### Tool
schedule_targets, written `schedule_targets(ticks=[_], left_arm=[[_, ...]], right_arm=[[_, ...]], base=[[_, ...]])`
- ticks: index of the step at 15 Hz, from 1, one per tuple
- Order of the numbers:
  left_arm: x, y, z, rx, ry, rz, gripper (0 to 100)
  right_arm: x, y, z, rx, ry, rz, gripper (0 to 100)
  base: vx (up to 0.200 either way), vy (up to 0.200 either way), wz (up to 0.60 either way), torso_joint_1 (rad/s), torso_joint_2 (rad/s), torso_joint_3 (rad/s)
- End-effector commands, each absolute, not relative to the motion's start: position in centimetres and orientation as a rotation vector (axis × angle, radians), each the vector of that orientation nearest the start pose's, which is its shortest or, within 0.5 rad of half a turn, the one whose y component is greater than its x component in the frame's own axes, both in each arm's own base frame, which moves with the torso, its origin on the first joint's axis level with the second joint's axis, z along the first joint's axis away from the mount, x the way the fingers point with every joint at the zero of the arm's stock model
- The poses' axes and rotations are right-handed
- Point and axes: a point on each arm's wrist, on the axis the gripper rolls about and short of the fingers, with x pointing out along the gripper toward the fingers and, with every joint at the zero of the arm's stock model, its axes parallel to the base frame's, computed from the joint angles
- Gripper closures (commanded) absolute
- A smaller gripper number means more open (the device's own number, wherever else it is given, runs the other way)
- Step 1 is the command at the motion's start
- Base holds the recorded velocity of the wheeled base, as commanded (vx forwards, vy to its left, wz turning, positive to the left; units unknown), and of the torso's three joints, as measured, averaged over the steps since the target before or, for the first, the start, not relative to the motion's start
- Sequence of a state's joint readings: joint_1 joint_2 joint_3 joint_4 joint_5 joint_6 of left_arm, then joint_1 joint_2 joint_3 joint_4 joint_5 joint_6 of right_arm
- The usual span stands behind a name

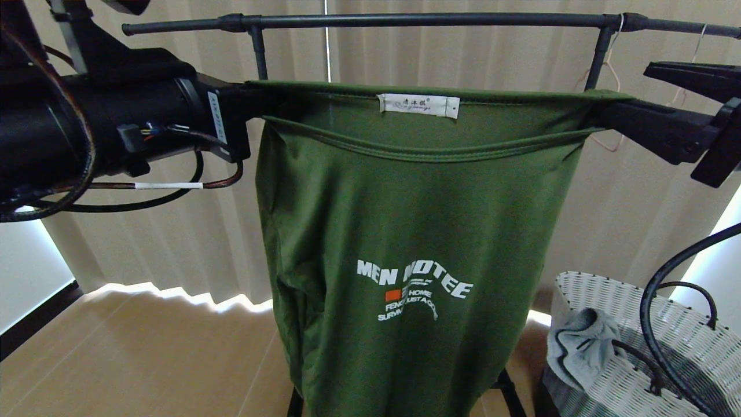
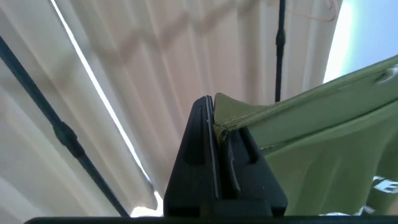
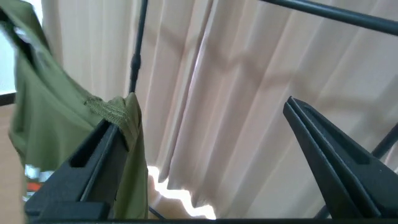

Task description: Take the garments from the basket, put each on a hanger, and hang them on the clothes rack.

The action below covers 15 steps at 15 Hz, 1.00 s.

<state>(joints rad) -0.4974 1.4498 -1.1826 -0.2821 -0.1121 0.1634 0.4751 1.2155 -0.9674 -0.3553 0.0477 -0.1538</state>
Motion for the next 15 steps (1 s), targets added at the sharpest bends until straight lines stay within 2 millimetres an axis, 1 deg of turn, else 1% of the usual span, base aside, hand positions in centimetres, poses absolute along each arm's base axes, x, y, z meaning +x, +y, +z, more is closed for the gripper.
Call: schedule_targets(ticks=[1,5,7,15], left_arm=[[23.1,-12.7,32.1,0.161,-0.046,-0.596,100],[23.2,-12.5,32.2,0.189,-0.051,-0.537,100],[23.5,-12.3,32.1,0.194,-0.04,-0.485,100],[23.8,-12.3,31.6,0.199,-0.021,-0.461,100]], right_arm=[[15.9,8.4,32.5,-0.122,-0.162,0.526,0],[15.3,8.3,31.4,-0.117,-0.141,0.638,0],[15.2,8.3,31.4,-0.1,-0.138,0.663,0],[14.6,8.0,31.7,-0.067,-0.145,0.655,0]], base=[[0.0,0.0,0.0,0.0,0.0,0.0],[0.0,0.0,0.0,0.0,0.0,0.0],[0.0,0.0,0.0,0.0,0.0,0.0],[0.0,0.0,0.0,0.0,0.0,0.0]])
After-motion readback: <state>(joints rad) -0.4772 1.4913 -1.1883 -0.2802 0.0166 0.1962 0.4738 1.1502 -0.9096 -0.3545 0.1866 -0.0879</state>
